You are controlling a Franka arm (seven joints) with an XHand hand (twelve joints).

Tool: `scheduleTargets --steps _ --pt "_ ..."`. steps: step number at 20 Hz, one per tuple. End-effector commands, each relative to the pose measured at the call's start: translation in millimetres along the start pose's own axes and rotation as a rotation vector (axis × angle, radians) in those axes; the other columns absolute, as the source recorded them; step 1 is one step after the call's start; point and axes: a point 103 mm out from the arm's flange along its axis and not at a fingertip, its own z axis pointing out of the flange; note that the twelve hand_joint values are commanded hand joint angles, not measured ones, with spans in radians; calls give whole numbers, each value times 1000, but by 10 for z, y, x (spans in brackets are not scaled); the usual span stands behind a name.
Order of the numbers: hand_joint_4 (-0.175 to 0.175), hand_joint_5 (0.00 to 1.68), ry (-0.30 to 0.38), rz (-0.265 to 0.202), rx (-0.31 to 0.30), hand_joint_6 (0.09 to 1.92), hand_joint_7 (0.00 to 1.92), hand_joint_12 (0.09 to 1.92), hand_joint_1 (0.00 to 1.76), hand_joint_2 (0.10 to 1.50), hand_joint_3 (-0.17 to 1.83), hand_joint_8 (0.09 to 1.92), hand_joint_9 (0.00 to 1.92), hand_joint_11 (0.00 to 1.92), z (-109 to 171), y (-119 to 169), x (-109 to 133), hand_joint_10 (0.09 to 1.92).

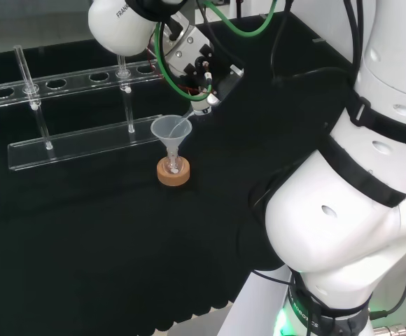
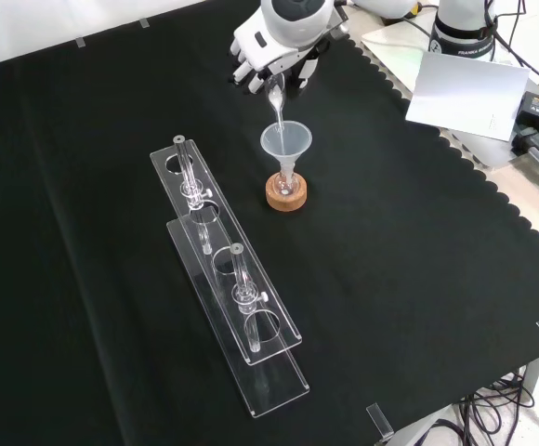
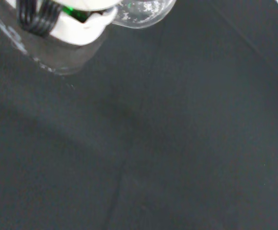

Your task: Pour all the NaCl from the weighing funnel into the round-bottom flask.

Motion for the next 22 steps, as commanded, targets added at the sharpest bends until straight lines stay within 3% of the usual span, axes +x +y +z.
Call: scheduleTargets --steps 1,22 --pt "175 1280 -25 -5 6 615 793 841 1110 716 541 647 1251 1125 24 7 -27 111" --pt "175 1281 -34 2 18 614 792 836 1110 716 542 650 1252 1129 31 6 -67 105"
